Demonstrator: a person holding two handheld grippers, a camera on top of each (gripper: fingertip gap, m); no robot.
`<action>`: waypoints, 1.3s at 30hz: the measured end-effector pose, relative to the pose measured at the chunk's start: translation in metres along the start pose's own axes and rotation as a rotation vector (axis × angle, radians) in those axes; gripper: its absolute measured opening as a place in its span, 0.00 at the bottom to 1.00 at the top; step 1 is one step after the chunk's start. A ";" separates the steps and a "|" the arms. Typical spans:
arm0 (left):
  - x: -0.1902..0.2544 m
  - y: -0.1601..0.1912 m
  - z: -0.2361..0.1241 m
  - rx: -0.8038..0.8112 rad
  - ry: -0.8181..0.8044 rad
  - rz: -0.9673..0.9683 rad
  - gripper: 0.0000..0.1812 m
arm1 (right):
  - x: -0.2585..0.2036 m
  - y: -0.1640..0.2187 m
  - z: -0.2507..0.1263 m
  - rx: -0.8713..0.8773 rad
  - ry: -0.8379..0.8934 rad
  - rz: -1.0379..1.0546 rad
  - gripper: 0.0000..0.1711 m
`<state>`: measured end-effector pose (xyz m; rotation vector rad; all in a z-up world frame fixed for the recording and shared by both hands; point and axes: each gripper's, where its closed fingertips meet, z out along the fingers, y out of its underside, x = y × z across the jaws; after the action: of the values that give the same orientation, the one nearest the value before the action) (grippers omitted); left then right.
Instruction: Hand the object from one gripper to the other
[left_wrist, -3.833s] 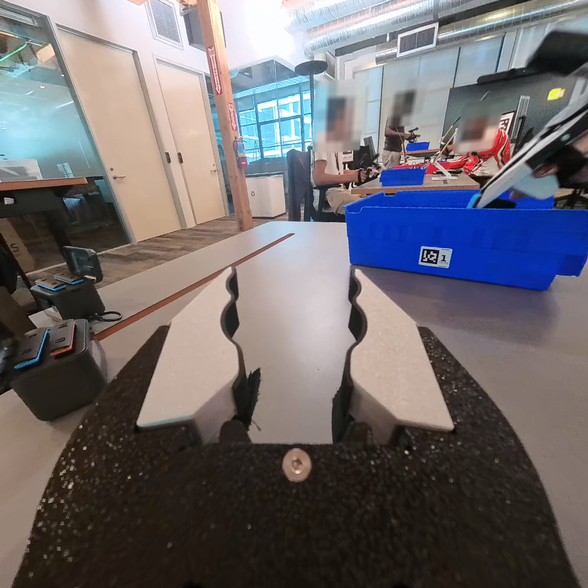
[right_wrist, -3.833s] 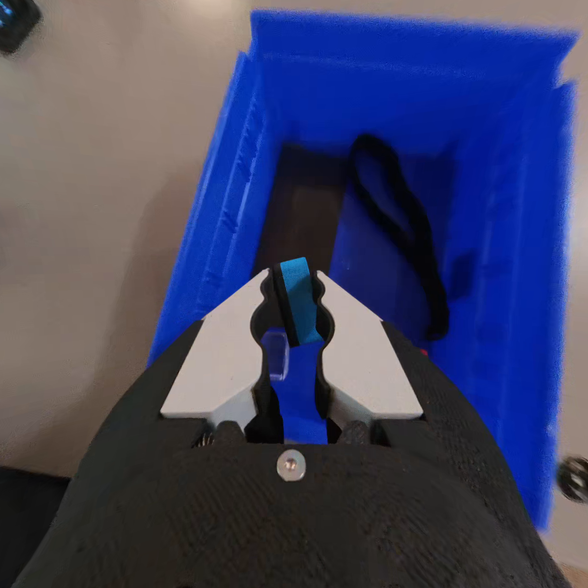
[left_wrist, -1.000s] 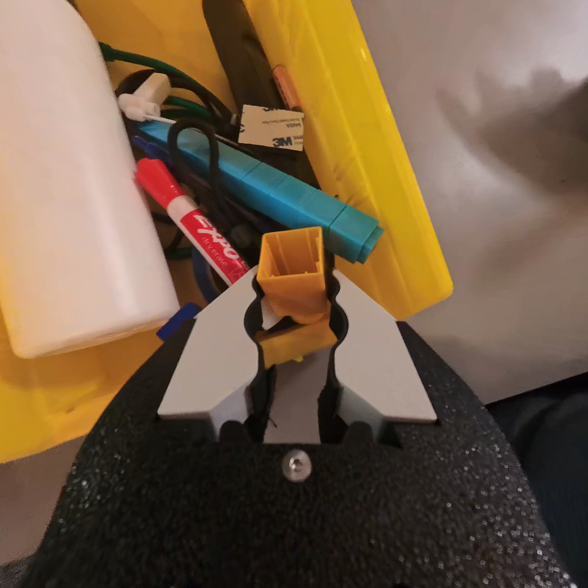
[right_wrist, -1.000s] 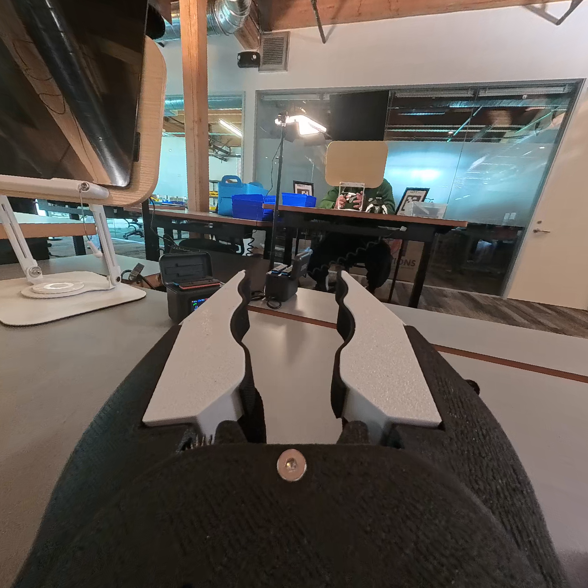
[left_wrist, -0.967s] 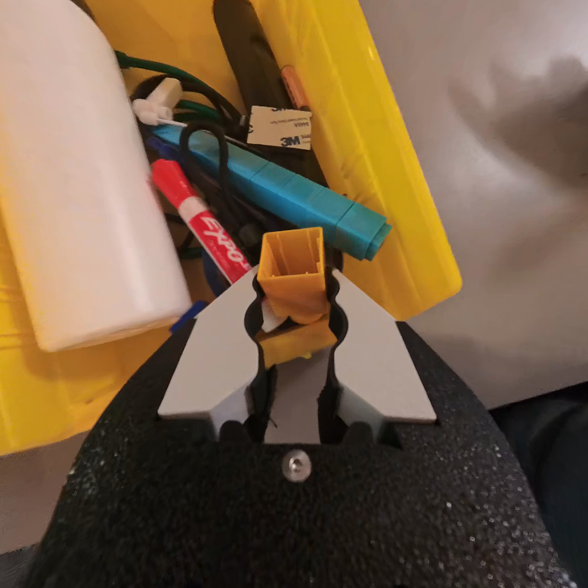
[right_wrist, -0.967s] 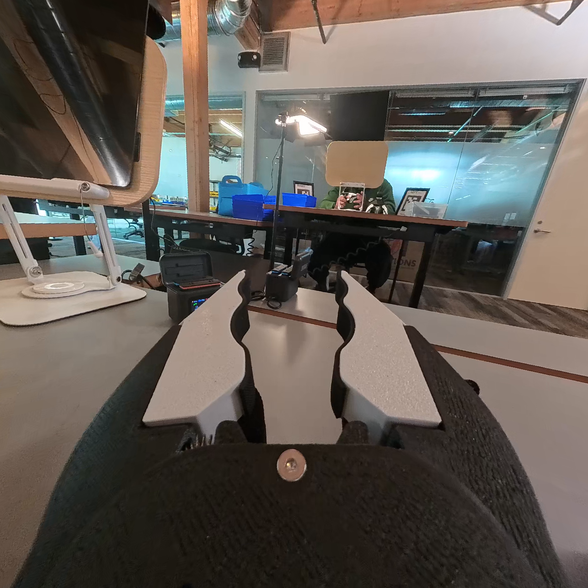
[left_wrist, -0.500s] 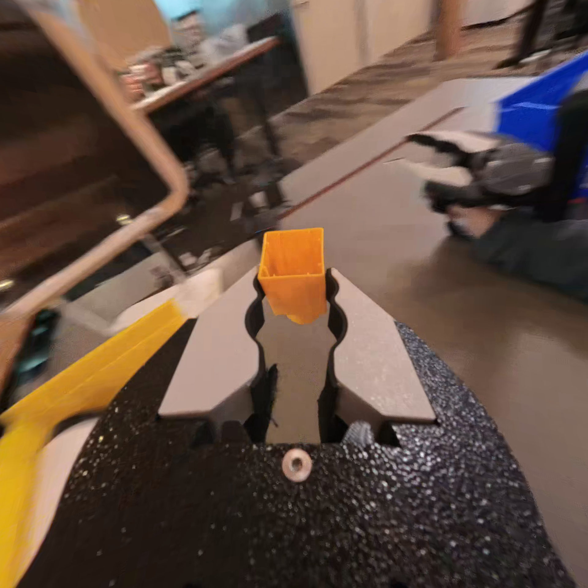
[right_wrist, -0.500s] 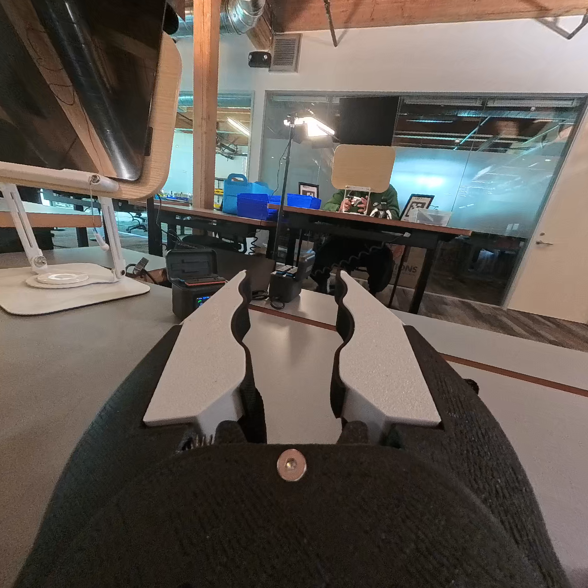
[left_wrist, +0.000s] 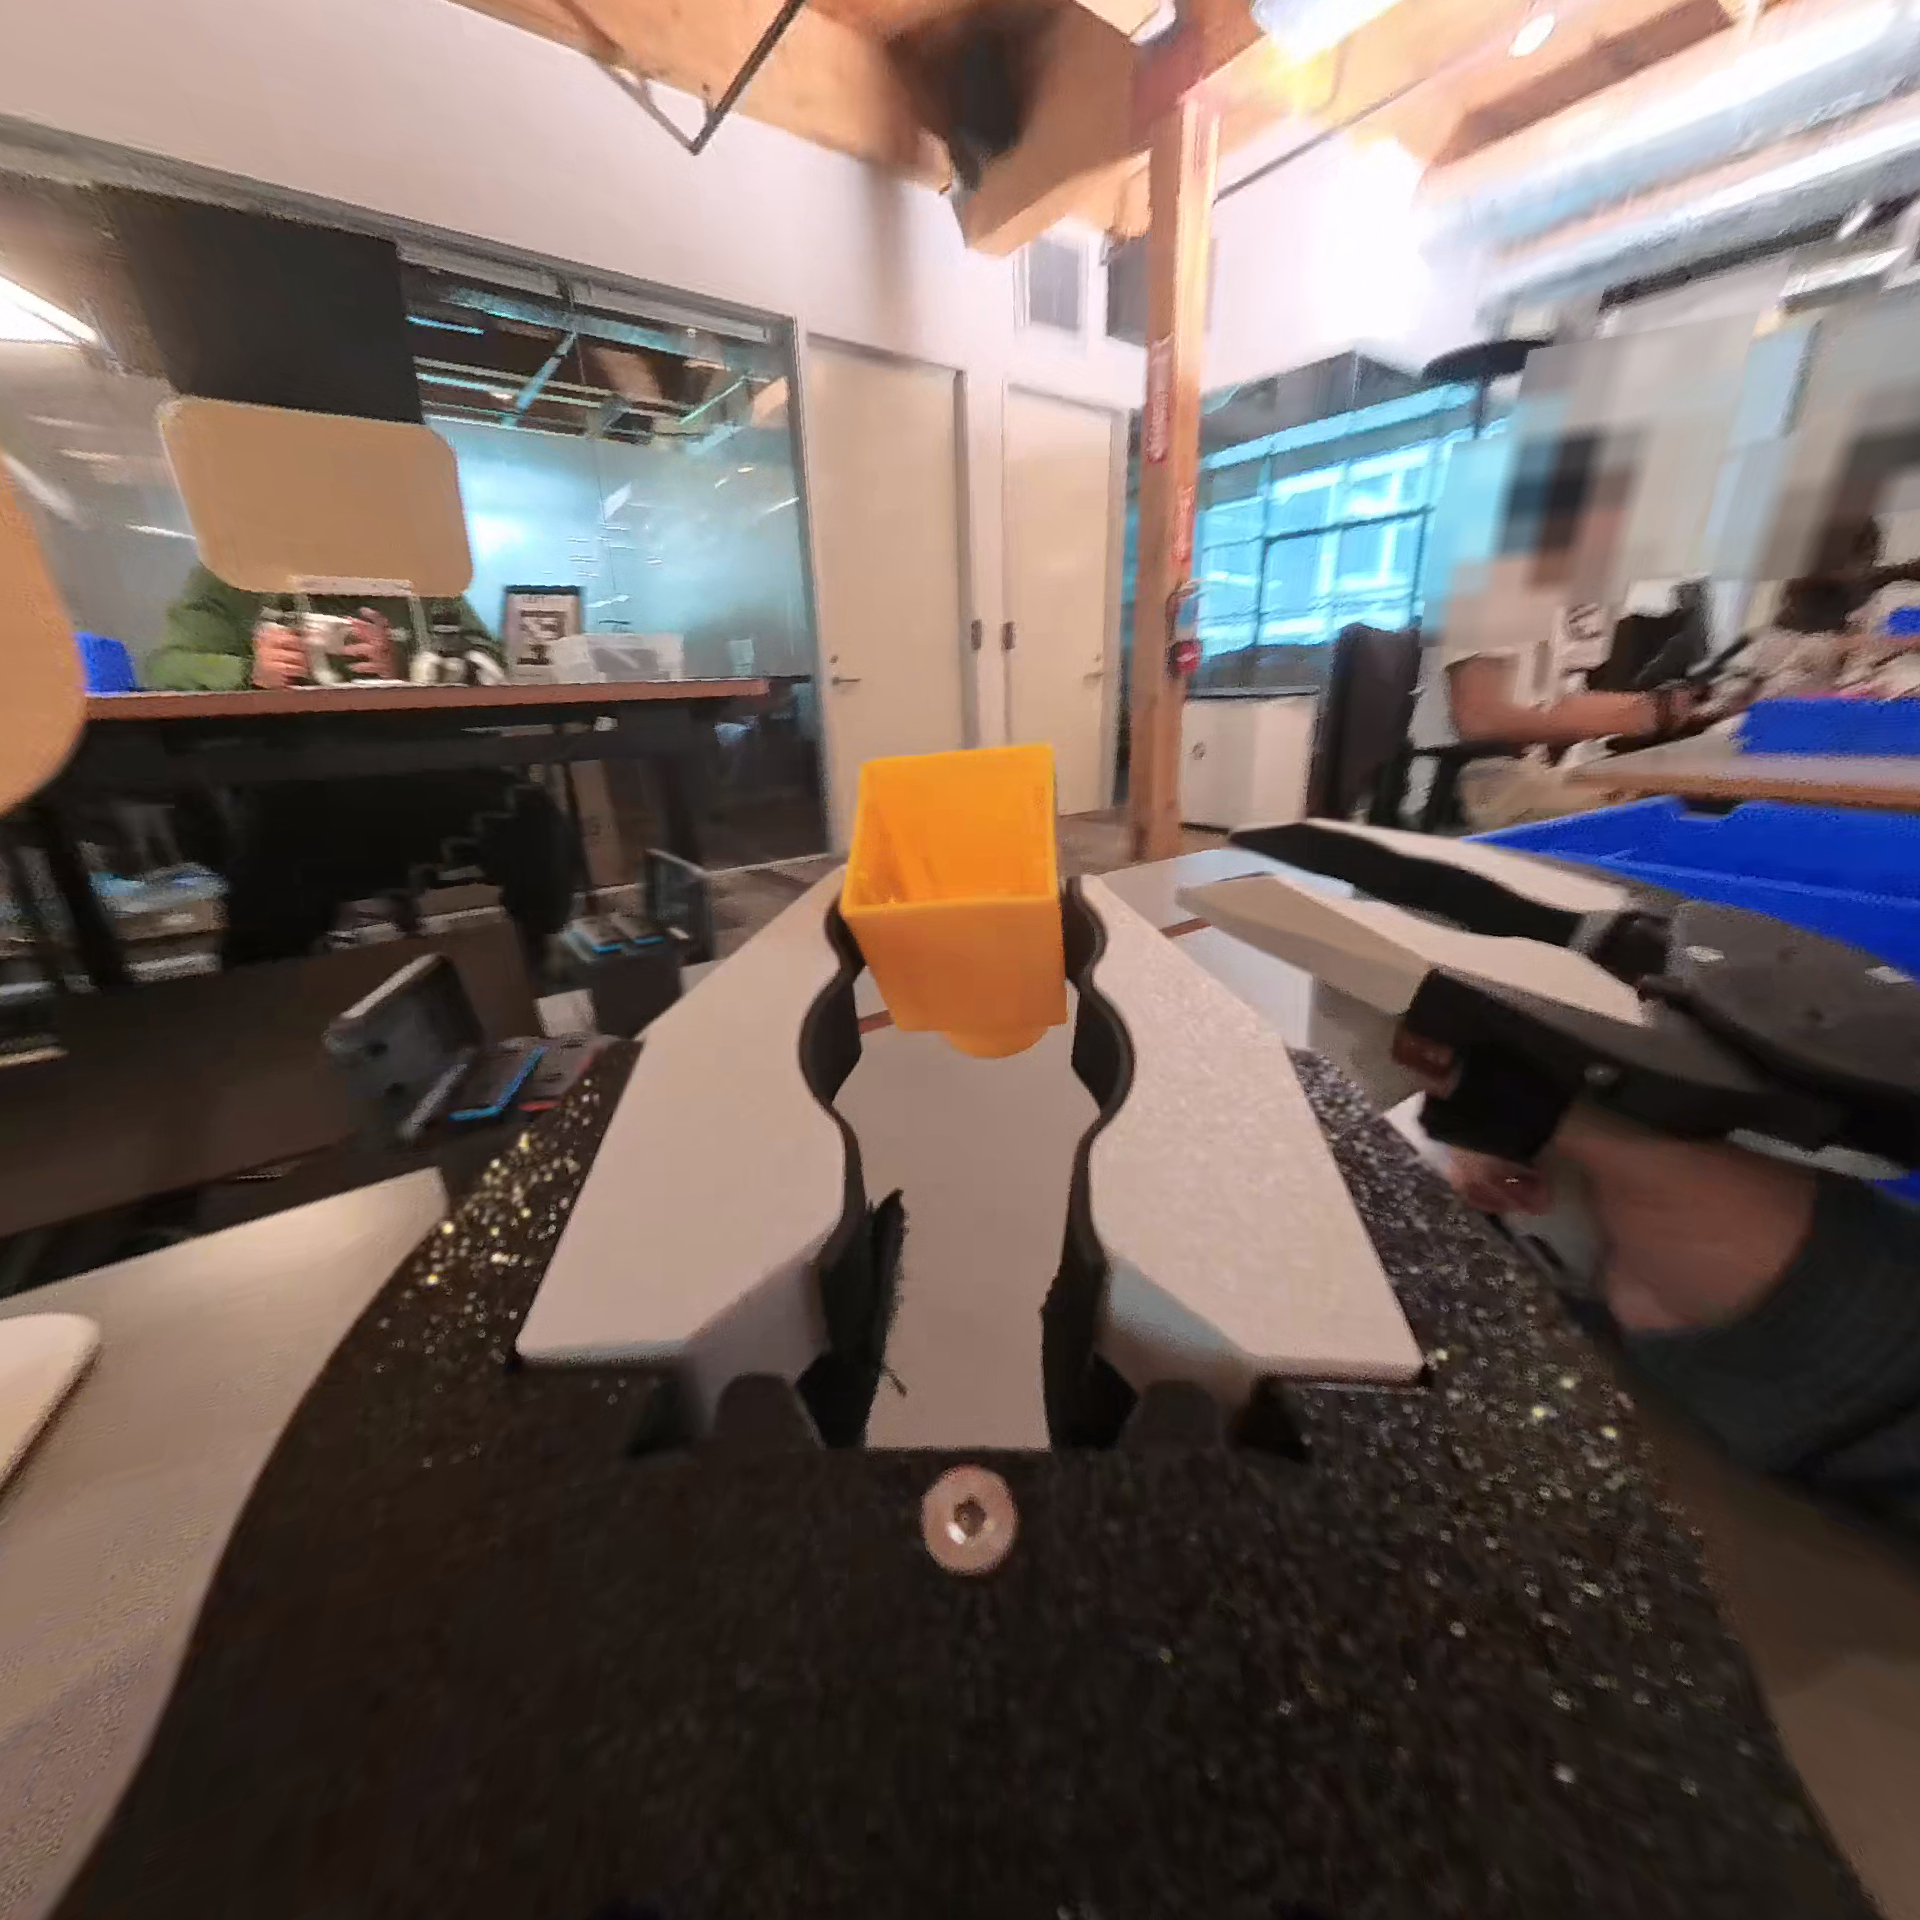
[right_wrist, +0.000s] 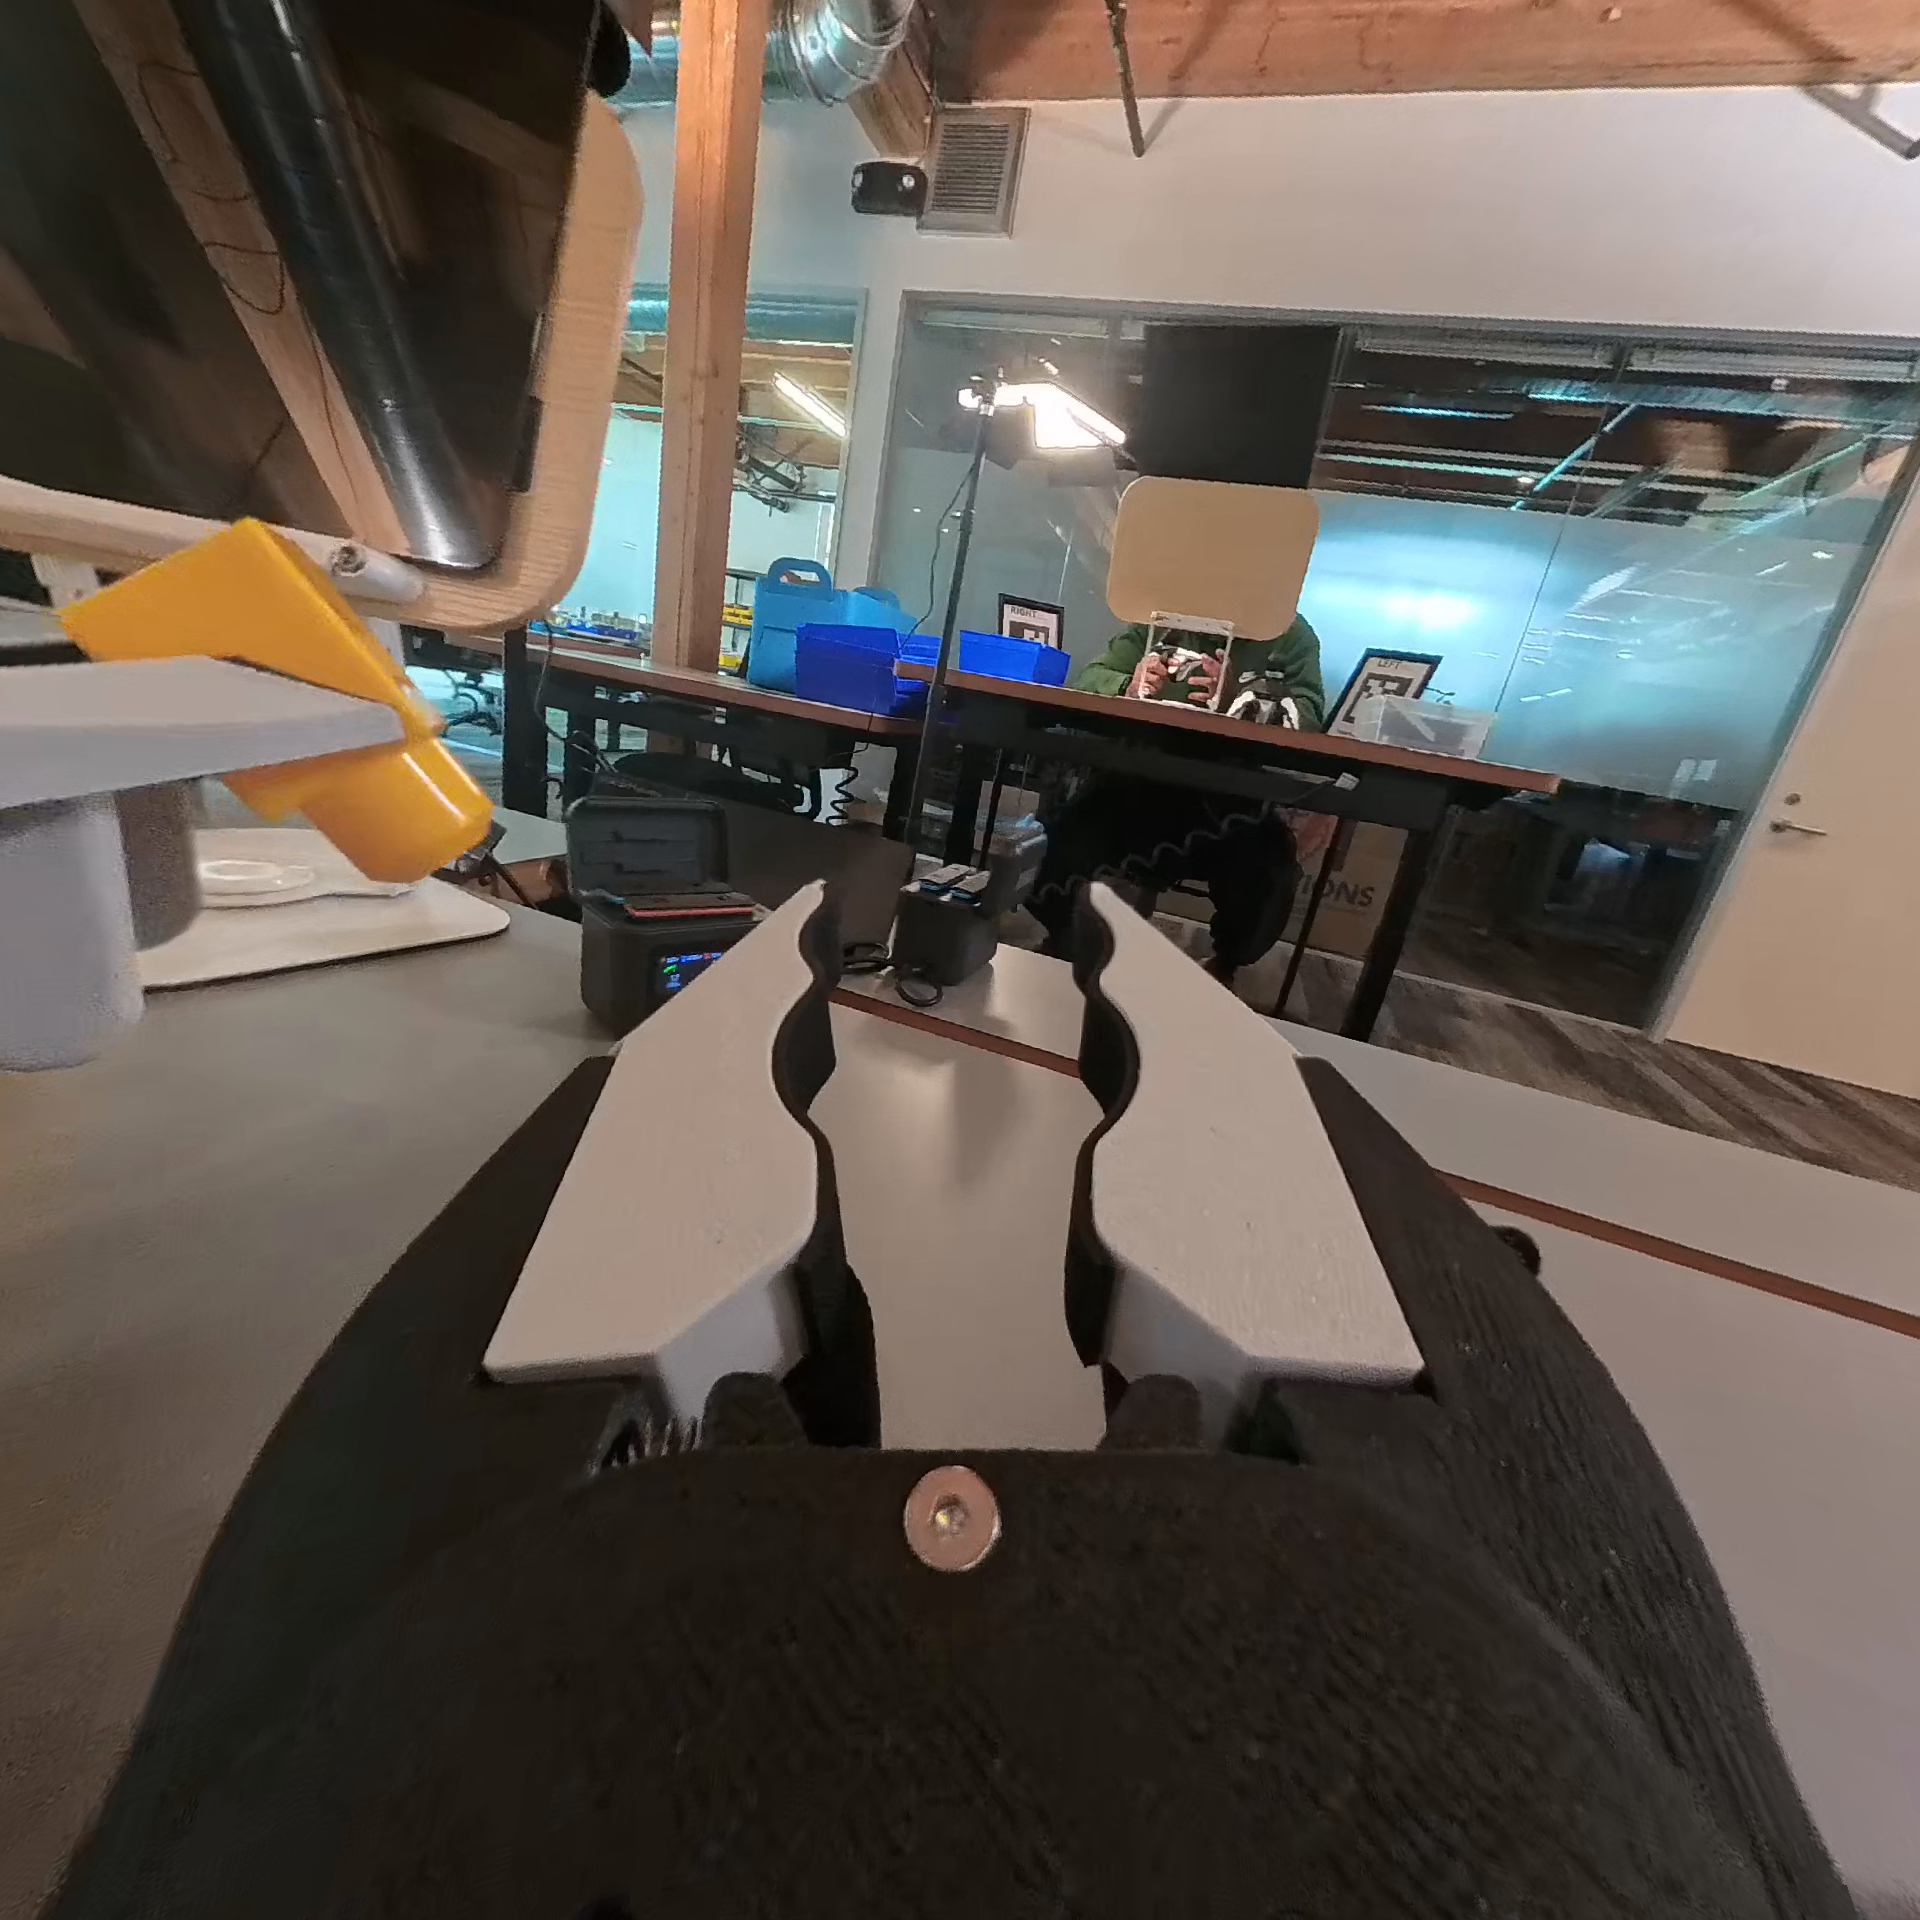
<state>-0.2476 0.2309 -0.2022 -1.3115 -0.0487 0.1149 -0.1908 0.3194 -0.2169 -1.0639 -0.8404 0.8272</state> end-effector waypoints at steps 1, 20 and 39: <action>0.003 0.000 -0.001 0.010 0.047 -0.051 0.20 | -0.003 0.000 0.000 0.000 -0.014 -0.009 0.25; 0.047 0.024 0.005 -0.079 0.343 -0.058 0.20 | -0.006 -0.003 -0.012 -0.004 -0.035 -0.057 0.21; 0.059 0.059 0.013 -0.236 0.095 1.079 0.19 | -0.065 0.021 -0.034 -0.398 -0.573 0.253 0.04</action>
<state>-0.1941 0.2643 -0.2575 -1.4521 0.7544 0.9838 -0.1927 0.2544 -0.2573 -1.3202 -1.4139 1.2424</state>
